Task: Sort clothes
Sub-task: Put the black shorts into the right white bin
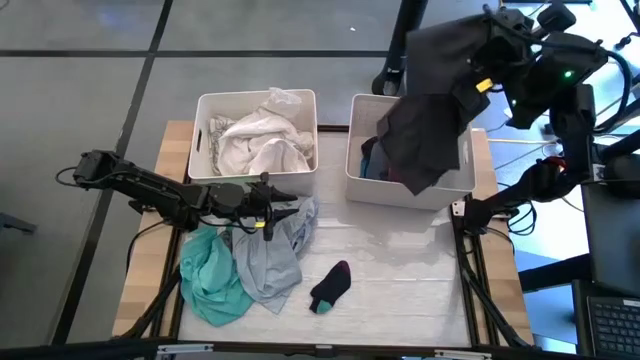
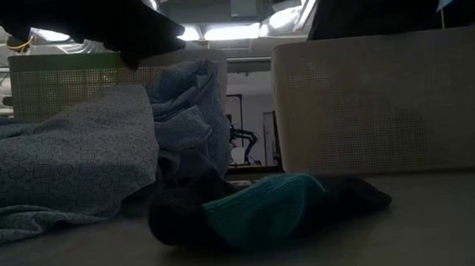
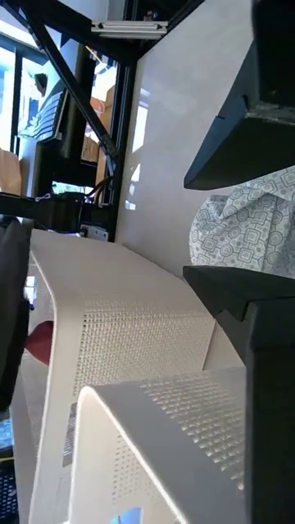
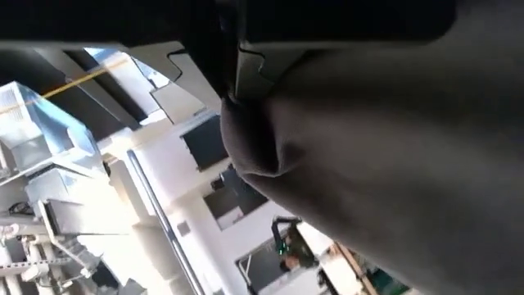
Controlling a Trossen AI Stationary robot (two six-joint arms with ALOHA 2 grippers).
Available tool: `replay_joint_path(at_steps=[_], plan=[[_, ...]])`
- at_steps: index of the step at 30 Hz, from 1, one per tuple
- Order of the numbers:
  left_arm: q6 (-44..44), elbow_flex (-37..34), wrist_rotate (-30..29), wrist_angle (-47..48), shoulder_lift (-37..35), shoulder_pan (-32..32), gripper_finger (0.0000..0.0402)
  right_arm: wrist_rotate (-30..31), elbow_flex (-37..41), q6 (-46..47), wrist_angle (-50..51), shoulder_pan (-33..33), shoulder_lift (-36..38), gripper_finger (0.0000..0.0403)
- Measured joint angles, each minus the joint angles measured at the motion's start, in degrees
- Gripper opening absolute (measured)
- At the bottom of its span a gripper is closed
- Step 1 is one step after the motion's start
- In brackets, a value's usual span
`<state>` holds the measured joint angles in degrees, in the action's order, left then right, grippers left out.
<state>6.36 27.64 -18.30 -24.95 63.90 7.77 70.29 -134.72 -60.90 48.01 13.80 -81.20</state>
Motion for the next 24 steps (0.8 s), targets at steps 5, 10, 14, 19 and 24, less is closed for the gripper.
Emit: replay_joint_path(at_steps=[5, 10, 14, 19, 24], plan=[[-0.8, 0.0, -0.1, -0.1, 0.0, 0.0, 0.0153, -4.2, 0.5, -0.9, 0.0, 1.8, -1.1, 0.0017], [-0.5, 0.0, 0.0, -0.1, 0.0, 0.0, 0.0153, -5.8, 3.0, 4.0, 7.2, 2.5, -1.6, 0.0017], [-0.5, 0.0, 0.0, -0.1, 0.0, 0.0, 0.0153, -10.5, 5.9, 9.7, 12.9, 2.5, -1.6, 0.0017], [-0.4, 0.0, 0.0, -0.1, 0.0, 0.0, 0.0153, -13.5, 10.2, 15.1, 18.7, 2.5, -1.5, 0.0017], [-0.4, 0.0, 0.0, -0.1, 0.0, 0.0, 0.0153, -16.0, 15.2, 21.2, 25.6, 2.5, -1.5, 0.0017]])
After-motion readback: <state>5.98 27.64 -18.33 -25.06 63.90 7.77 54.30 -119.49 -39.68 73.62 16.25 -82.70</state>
